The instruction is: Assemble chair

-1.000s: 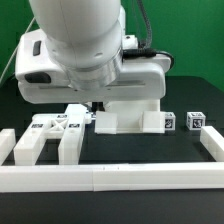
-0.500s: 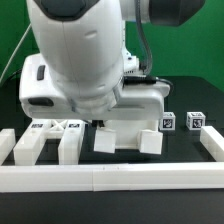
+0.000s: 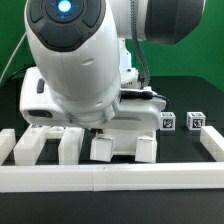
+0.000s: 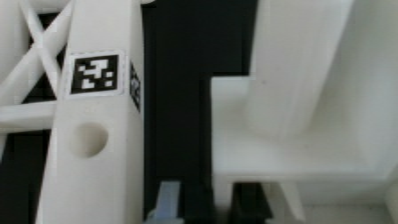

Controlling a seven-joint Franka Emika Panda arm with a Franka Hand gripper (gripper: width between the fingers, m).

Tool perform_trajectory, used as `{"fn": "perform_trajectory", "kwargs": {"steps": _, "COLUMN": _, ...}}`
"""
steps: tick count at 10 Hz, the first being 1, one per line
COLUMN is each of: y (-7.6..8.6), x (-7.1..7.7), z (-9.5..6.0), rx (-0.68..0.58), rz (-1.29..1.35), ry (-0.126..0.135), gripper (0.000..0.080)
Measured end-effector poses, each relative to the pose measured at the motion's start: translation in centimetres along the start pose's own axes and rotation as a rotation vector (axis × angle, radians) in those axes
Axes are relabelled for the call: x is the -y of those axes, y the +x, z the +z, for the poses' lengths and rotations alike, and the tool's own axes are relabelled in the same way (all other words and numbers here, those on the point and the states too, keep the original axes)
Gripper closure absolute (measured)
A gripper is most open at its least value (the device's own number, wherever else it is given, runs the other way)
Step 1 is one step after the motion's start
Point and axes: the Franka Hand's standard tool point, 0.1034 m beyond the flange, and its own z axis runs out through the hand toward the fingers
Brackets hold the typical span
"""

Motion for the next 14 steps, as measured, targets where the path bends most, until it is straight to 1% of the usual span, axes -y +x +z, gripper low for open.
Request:
{"fn": "perform_trajectory", "kwargs": {"steps": 2, "y": 0.03, "x": 0.32, "z": -0.13, "rx": -0.006, "rz": 0.0, "ry": 0.0, "gripper": 0.0767}}
{"fn": "perform_trajectory", "kwargs": {"steps": 4, "y": 0.06, "x": 0.15, "z": -0.11, "rx": -0.006, "rz": 0.001, "ry": 0.001, "gripper": 0.0767}}
{"fn": "perform_trajectory", "kwargs": {"steps": 5, "y": 0.07, "x": 0.12, "z": -0.1, "rx": -0.006, "rz": 0.002, "ry": 0.001, "gripper": 0.0588}}
{"fn": "perform_trajectory", "kwargs": {"steps": 6, "y": 0.07, "x": 0.09, "z": -0.1, "rx": -0.006, "rz": 0.002, "ry": 0.001, "gripper": 0.0439}}
{"fn": "perform_trajectory", "kwargs": {"steps": 7, "y": 0.07, "x": 0.06, "z": -0.1, "rx": -0.006, "rz": 0.002, "ry": 0.002, "gripper": 0.0439}}
{"fn": "perform_trajectory", "kwargs": {"steps": 8, "y": 0.07, "x": 0.02, "z": -0.1, "rx": -0.006, "rz": 0.003, "ry": 0.002, "gripper": 0.0243}}
{"fn": "perform_trajectory", "kwargs": {"steps": 9, "y": 0.07, "x": -0.01, "z": -0.1, "rx": -0.005, "rz": 0.003, "ry": 0.002, "gripper": 0.0243}}
{"fn": "perform_trajectory", "kwargs": {"steps": 10, "y": 0.08, "x": -0.04, "z": -0.1, "rx": -0.005, "rz": 0.004, "ry": 0.003, "gripper": 0.0169}}
{"fn": "perform_trajectory", "kwargs": {"steps": 11, "y": 0.08, "x": -0.08, "z": -0.1, "rx": -0.005, "rz": 0.004, "ry": 0.003, "gripper": 0.0156}}
{"fn": "perform_trajectory", "kwargs": {"steps": 14, "y": 0.08, "x": -0.17, "z": -0.09, "rx": -0.005, "rz": 0.005, "ry": 0.004, "gripper": 0.0151}}
